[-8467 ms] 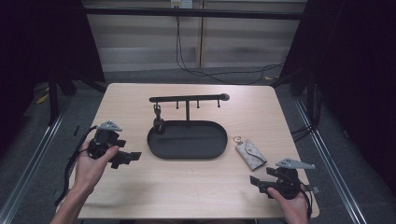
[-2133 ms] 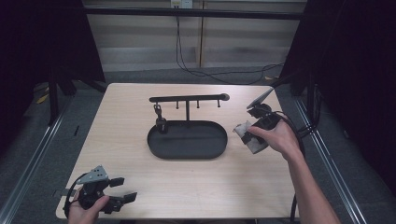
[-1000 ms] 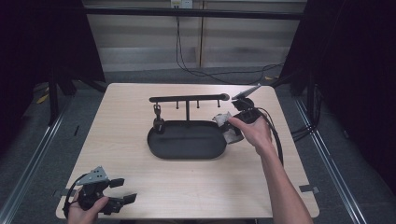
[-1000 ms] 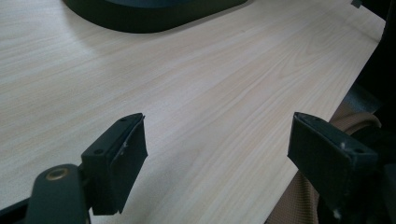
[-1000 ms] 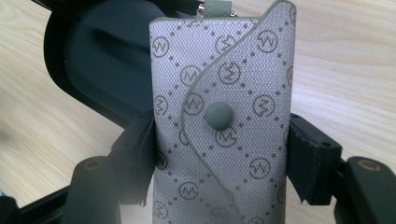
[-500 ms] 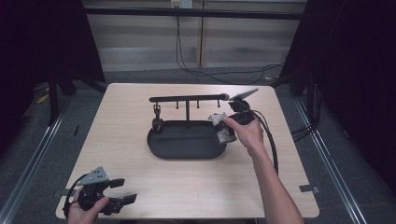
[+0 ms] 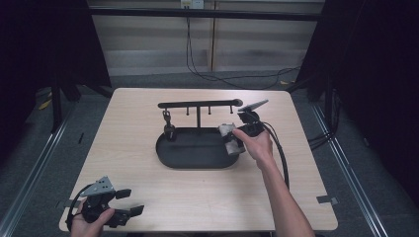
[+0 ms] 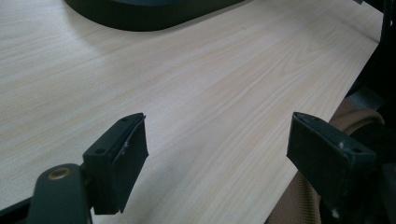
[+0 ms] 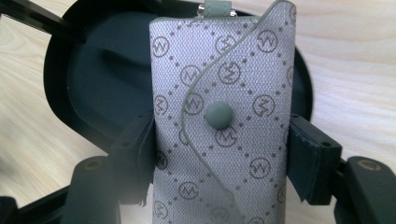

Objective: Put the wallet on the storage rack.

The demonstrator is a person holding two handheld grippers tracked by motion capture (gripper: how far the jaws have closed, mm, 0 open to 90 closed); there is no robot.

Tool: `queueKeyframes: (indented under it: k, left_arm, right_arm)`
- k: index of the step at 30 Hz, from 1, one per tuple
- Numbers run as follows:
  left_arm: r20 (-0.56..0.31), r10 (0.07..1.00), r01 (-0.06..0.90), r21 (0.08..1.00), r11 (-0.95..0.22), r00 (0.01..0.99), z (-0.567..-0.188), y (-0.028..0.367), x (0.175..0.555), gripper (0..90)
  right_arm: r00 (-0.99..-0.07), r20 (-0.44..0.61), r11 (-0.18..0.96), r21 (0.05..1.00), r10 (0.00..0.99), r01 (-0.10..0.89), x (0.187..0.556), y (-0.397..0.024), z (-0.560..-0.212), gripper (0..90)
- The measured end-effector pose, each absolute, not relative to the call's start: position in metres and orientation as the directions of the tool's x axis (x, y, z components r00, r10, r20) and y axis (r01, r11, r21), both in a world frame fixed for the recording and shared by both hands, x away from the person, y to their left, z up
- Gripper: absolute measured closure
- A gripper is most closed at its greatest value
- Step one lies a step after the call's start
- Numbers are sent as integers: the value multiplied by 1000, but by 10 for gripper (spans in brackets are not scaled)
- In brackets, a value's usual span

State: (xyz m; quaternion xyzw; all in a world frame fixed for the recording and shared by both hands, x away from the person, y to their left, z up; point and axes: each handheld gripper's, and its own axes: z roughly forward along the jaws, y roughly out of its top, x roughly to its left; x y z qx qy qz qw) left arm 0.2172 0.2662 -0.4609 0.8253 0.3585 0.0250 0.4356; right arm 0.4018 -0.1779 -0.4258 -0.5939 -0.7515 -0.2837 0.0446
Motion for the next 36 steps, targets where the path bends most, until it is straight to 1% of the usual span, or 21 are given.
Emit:
queueKeyframes:
  k: [7, 17, 21, 24, 29, 32, 36]
  left_arm:
    - [-272, 613, 571, 736, -364, 742, -461, 266, 217, 201]
    - [-274, 612, 571, 736, -363, 742, -461, 267, 217, 201]
    - [-275, 611, 571, 736, -362, 742, -461, 267, 217, 201]
    - [-281, 609, 576, 731, -365, 742, -461, 267, 217, 201]
    - [-281, 603, 575, 728, -373, 747, -462, 267, 218, 201]
    - [-279, 605, 575, 729, -371, 745, -462, 267, 217, 201]
    - [-283, 607, 580, 726, -371, 743, -462, 268, 218, 201]
  right_arm:
    - [-276, 418, 113, 374, 865, 921, 405, -168, -442, 332]
    - [-269, 416, 117, 355, 869, 927, 407, -161, -457, 332]
    - [-274, 406, 123, 361, 872, 924, 407, -158, -462, 332]
    - [-297, 378, 154, 364, 877, 918, 407, -154, -467, 331]
    - [-299, 366, 165, 353, 881, 921, 408, -153, -471, 330]
    - [-324, 334, 202, 351, 885, 914, 407, -148, -475, 325]
    - [-328, 330, 202, 361, 885, 910, 408, -146, -476, 314]
